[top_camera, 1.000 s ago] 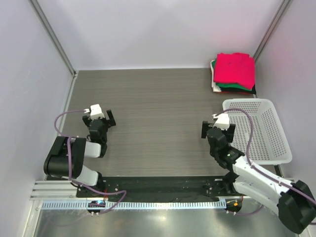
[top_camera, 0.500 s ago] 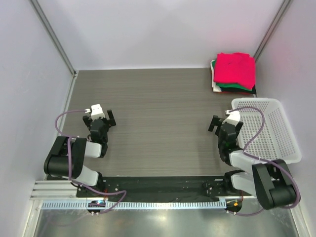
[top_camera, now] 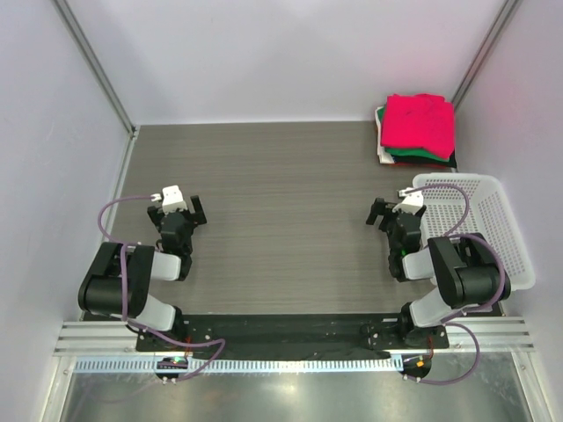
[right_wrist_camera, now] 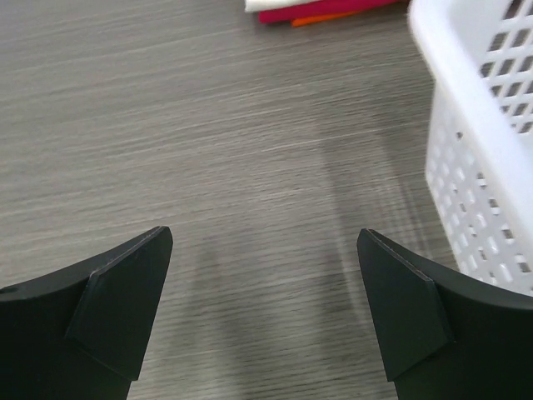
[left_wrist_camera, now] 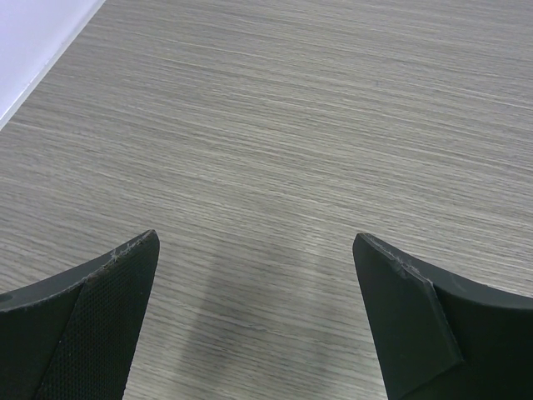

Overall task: Fold and stack the t-shirts
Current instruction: Reset both grippers

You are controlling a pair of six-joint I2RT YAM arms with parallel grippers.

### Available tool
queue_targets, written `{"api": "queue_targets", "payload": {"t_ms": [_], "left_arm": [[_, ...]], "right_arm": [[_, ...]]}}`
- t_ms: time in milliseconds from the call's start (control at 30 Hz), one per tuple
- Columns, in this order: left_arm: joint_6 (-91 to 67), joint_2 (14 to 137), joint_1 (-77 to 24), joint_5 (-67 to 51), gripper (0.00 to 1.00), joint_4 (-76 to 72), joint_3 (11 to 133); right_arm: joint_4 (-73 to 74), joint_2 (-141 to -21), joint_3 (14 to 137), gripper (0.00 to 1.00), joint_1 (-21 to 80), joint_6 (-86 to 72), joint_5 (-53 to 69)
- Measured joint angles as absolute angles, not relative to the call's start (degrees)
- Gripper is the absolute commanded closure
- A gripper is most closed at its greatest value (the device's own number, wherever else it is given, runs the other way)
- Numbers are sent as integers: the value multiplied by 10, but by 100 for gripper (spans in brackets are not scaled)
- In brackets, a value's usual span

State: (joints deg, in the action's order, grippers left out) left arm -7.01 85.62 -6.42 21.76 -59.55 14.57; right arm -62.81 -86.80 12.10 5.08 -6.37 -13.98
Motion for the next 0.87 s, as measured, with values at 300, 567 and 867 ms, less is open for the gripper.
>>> {"api": "queue_targets", "payload": {"t_ms": [300, 567, 867], "left_arm": [[-70, 856, -64, 219, 0, -595, 146], [-70, 856, -64, 219, 0, -595, 146], [-70, 856, -64, 219, 0, -595, 146]], "right_arm": [[-636, -878, 126, 0, 43, -58, -102], [-638, -878, 126, 0, 38, -39, -70], [-637, -878, 126, 0, 36, -33, -62]]}}
